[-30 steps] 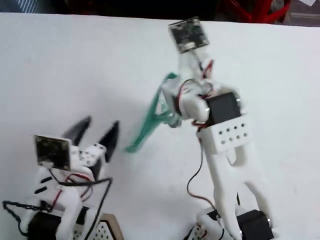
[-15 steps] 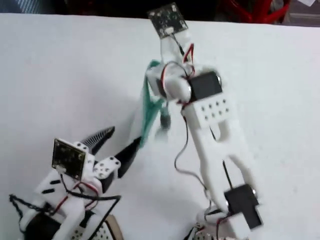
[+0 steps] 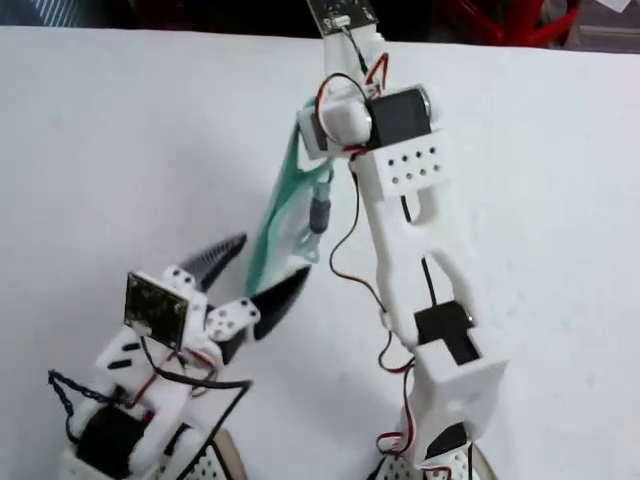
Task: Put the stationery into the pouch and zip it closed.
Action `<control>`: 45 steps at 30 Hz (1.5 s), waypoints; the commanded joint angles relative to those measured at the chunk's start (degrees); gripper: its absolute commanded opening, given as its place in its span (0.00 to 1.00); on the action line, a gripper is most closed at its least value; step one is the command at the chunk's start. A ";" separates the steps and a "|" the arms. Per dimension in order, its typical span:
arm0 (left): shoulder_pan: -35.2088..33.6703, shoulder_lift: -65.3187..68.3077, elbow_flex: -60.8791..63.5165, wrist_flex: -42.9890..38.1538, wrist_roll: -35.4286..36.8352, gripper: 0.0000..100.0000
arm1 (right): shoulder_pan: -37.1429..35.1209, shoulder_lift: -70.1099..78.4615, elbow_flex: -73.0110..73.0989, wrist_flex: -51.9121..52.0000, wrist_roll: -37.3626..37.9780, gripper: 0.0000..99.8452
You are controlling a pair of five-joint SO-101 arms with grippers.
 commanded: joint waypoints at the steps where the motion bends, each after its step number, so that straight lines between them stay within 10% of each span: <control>1: -1.19 -0.22 4.66 -11.43 -4.04 0.30 | -0.84 1.19 -3.25 2.77 -0.53 0.02; 15: 4.62 -0.31 14.33 -23.38 -10.90 0.03 | -4.44 1.63 -3.34 2.77 -0.53 0.02; 26: -0.13 -0.31 16.97 -26.73 -9.93 0.02 | -5.14 -0.84 -3.96 3.82 -0.09 0.04; 33: -5.49 -0.31 17.05 -26.73 -9.58 0.02 | -6.81 -16.31 -2.64 3.82 1.58 0.29; 45: -5.14 -0.31 18.29 -26.73 -9.93 0.02 | -14.90 -38.37 8.26 3.65 8.97 0.23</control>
